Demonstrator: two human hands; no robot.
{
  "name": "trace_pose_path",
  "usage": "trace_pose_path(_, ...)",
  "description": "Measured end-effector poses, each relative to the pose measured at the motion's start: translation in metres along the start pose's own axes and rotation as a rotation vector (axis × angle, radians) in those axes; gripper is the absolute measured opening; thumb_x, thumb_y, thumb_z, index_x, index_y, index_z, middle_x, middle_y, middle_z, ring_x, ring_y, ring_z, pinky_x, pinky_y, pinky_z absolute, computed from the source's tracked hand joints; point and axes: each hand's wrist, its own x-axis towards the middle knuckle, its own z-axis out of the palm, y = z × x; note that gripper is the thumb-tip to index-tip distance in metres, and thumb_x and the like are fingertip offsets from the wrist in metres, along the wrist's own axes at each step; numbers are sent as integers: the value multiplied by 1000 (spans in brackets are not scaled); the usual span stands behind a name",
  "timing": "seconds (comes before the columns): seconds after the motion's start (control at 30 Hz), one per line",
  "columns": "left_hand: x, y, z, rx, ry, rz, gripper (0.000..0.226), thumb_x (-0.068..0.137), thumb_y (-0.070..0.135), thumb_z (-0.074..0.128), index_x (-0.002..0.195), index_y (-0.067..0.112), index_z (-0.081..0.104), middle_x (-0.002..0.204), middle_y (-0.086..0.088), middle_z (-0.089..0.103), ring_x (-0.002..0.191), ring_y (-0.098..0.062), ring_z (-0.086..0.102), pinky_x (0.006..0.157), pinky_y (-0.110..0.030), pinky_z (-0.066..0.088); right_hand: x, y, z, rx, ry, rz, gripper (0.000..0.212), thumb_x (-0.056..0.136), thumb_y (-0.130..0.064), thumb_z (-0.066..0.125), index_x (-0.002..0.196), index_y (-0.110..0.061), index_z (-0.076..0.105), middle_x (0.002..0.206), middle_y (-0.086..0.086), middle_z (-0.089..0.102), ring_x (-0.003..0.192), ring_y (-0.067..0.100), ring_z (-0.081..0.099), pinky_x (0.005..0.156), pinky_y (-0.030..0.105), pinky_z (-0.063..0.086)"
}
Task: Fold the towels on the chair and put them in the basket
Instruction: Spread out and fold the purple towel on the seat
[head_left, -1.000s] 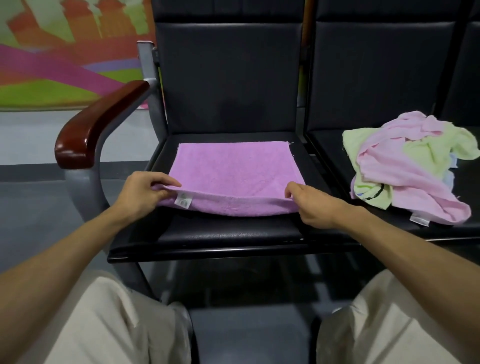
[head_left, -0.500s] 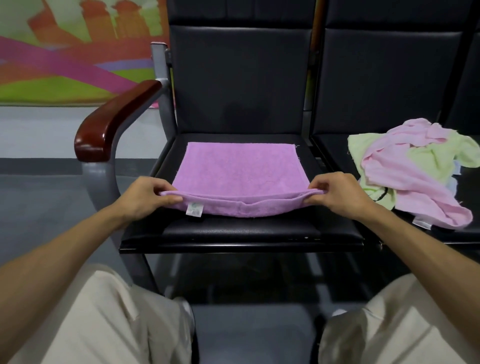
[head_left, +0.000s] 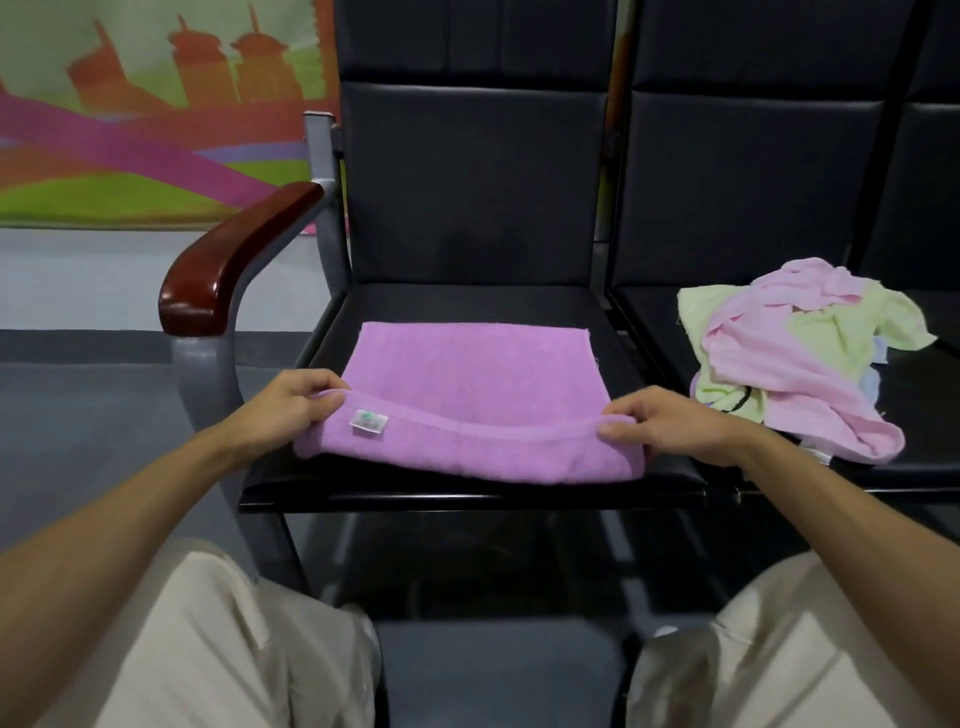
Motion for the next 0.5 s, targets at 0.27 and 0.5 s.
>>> trace_pose_path(0.27,30,18,22,104,307,9,17,100,13,47,97,11,63,94,1,63,91,-15,55,79,-27,38,9,-6,-13,416,296,24,11,80,-8,74,87,-1,69,77,9,68,72,17,64,58,25,52)
trace_pose_path(0.5,90,34,21,14,501,-93,20,101,12,42,95,11,61,94,-4,61,91,-20,54,76,-32,38,68,-9,-26,484,567,17,4,84,-5,71,86,-10,71,85,7,71,80,18,65,72,30,53)
